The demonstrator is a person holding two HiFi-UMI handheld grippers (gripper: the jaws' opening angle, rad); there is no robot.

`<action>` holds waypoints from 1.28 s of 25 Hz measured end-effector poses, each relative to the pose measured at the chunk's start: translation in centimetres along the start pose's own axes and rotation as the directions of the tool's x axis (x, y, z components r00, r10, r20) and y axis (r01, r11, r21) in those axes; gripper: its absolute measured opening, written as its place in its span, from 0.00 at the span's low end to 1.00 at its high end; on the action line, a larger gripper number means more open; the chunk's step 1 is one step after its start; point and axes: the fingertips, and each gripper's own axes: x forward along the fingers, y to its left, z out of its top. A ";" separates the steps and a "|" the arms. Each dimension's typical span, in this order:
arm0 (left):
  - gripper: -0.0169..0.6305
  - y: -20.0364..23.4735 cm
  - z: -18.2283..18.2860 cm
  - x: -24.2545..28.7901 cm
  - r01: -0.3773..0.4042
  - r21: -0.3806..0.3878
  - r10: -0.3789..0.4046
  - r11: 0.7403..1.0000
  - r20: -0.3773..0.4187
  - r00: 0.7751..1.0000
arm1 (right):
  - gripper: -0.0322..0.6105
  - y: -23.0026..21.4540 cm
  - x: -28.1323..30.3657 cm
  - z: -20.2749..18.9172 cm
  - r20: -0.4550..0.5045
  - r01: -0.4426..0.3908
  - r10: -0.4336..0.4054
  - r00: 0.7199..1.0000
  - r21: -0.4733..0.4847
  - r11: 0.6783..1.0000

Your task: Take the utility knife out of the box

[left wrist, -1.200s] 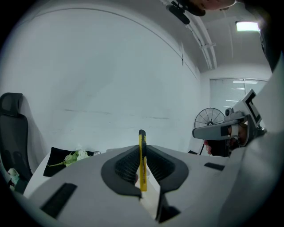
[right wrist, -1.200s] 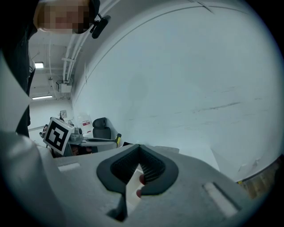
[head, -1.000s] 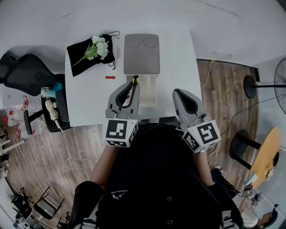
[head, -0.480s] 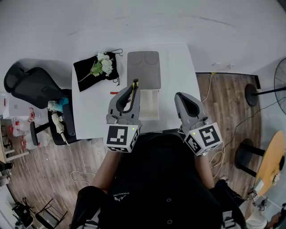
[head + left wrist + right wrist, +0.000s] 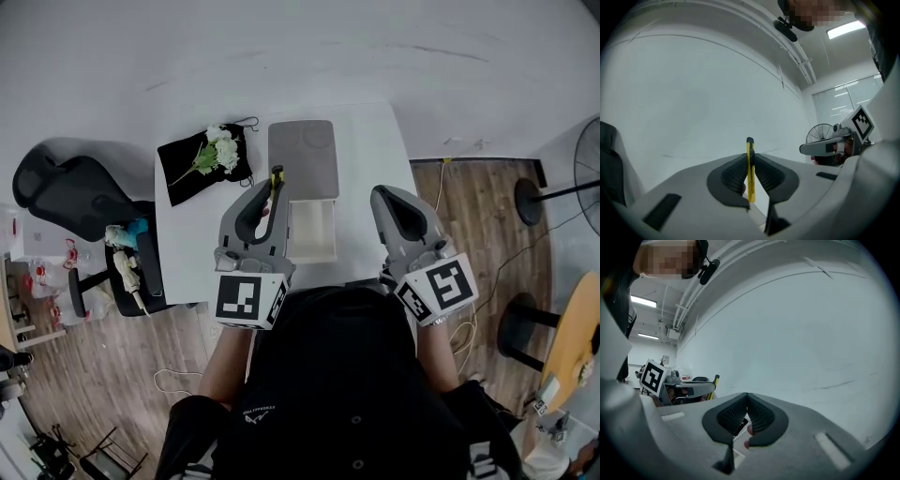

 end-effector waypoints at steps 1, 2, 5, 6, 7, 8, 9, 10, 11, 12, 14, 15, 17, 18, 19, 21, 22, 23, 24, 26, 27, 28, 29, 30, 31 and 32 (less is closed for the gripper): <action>0.10 0.1 0.3 0.0 -0.001 0.003 0.000 1.000 0.009 1.000 | 0.06 -0.1 0.1 0.3 0.005 -0.002 0.002 1.000 -0.007 1.000; 0.10 0.1 0.6 0.0 -0.001 0.007 0.001 1.000 0.015 1.000 | 0.06 -0.2 0.3 0.6 0.010 -0.003 0.003 1.000 -0.013 1.000; 0.10 0.0 1.2 -0.2 0.000 0.016 0.000 1.000 0.028 1.000 | 0.06 -0.2 0.4 1.3 0.025 -0.006 0.007 1.000 -0.024 1.000; 0.10 0.0 1.4 -0.2 0.000 0.018 0.000 1.000 0.032 0.999 | 0.06 -0.1 0.4 1.6 0.032 -0.007 0.008 0.999 -0.025 1.000; 0.10 0.0 1.7 -0.3 -0.001 0.020 0.000 1.000 0.037 0.999 | 0.06 -0.2 0.4 1.9 0.038 -0.007 0.008 0.999 -0.028 1.000; 0.10 0.0 1.9 -0.3 -0.002 0.023 0.001 1.000 0.042 0.999 | 0.06 -0.2 0.5 2.1 0.044 -0.007 0.009 0.999 -0.030 1.000; 0.10 0.0 2.1 -0.4 -0.004 0.026 0.003 1.000 0.046 0.999 | 0.06 -0.2 0.5 2.4 0.049 -0.007 0.009 0.999 -0.031 0.999; 0.10 0.1 2.2 -0.5 -0.007 0.029 0.006 1.000 0.049 0.999 | 0.06 -0.2 0.4 2.6 0.052 -0.007 0.008 0.999 -0.033 0.999; 0.10 0.1 2.3 -0.5 -0.010 0.030 0.008 0.999 0.051 0.999 | 0.06 -0.3 0.4 2.7 0.054 -0.006 0.008 0.999 -0.036 0.999; 0.10 0.2 2.2 -0.6 -0.012 0.029 0.010 0.999 0.051 0.999 | 0.06 -0.4 0.4 2.8 0.055 -0.005 0.007 0.998 -0.039 0.999; 0.10 0.2 1.8 -0.7 -0.013 0.026 0.011 1.000 0.045 0.999 | 0.06 -0.5 0.4 2.7 0.055 -0.003 0.005 0.998 -0.043 0.999; 0.10 0.1 1.6 -0.7 -0.011 0.026 0.010 1.000 0.040 0.999 | 0.06 -0.5 0.4 2.7 0.054 -0.001 0.004 0.999 -0.041 0.999; 0.10 -0.2 1.3 -0.8 -0.007 0.031 0.005 0.999 0.035 0.999 | 0.06 -0.6 0.3 2.5 0.055 0.002 0.000 0.999 -0.037 0.999; 0.10 -0.3 1.2 -0.9 -0.005 0.034 0.004 0.999 0.035 0.999 | 0.06 -0.7 0.2 2.4 0.054 0.005 -0.003 0.999 -0.034 0.999; 0.10 -0.5 1.2 -0.9 -0.004 0.034 0.003 0.999 0.037 0.999 | 0.06 -0.7 0.1 2.3 0.051 0.006 -0.005 0.999 -0.031 1.000; 0.10 -0.6 1.2 -1.0 -0.004 0.032 0.002 0.999 0.039 0.999 | 0.06 -0.7 0.0 2.0 0.044 0.007 -0.006 0.999 -0.026 1.000; 0.10 -0.6 1.1 -1.0 -0.003 0.032 0.002 0.999 0.039 0.999 | 0.06 -0.7 0.0 1.8 0.043 0.007 -0.006 0.999 -0.024 1.000; 0.10 -0.5 1.0 -1.0 -0.003 0.032 0.002 0.999 0.038 0.999 | 0.06 -0.6 0.0 1.7 0.043 0.008 -0.007 0.999 -0.021 1.000; 0.10 -0.5 0.9 -1.1 -0.003 0.031 0.002 1.000 0.036 0.999 | 0.06 -0.6 0.0 1.7 0.044 0.009 -0.008 0.999 -0.018 1.000; 0.10 -0.4 0.8 -1.1 -0.002 0.028 0.001 1.000 0.035 0.999 | 0.06 -0.5 0.0 1.6 0.045 0.010 -0.010 0.999 -0.015 1.000; 0.10 -0.4 0.8 -1.2 -0.002 0.027 0.001 1.000 0.035 0.999 | 0.06 -0.5 0.0 1.6 0.045 0.011 -0.010 0.999 -0.014 1.000; 0.10 -0.4 0.9 -1.2 -0.001 0.028 0.000 1.000 0.036 0.999 | 0.06 -0.4 -0.1 1.6 0.044 0.011 -0.010 0.999 -0.013 1.000; 0.10 -0.5 0.9 -1.3 -0.001 0.028 -0.001 1.000 0.037 0.999 | 0.06 -0.4 -0.1 1.7 0.044 0.011 -0.010 0.999 -0.013 1.000; 0.10 -0.5 0.9 -1.3 0.000 0.028 -0.002 1.000 0.038 0.999 | 0.06 -0.4 -0.2 1.7 0.045 0.011 -0.010 0.999 -0.013 1.000; 0.10 -0.6 1.0 -1.3 0.001 0.027 -0.002 1.000 0.039 0.999 | 0.06 -0.3 -0.3 1.7 0.046 0.011 -0.010 0.999 -0.014 1.000; 0.10 -0.6 1.0 -1.3 0.001 0.026 -0.003 1.000 0.040 0.999 | 0.06 -0.3 -0.3 1.8 0.048 0.010 -0.009 0.999 -0.016 1.000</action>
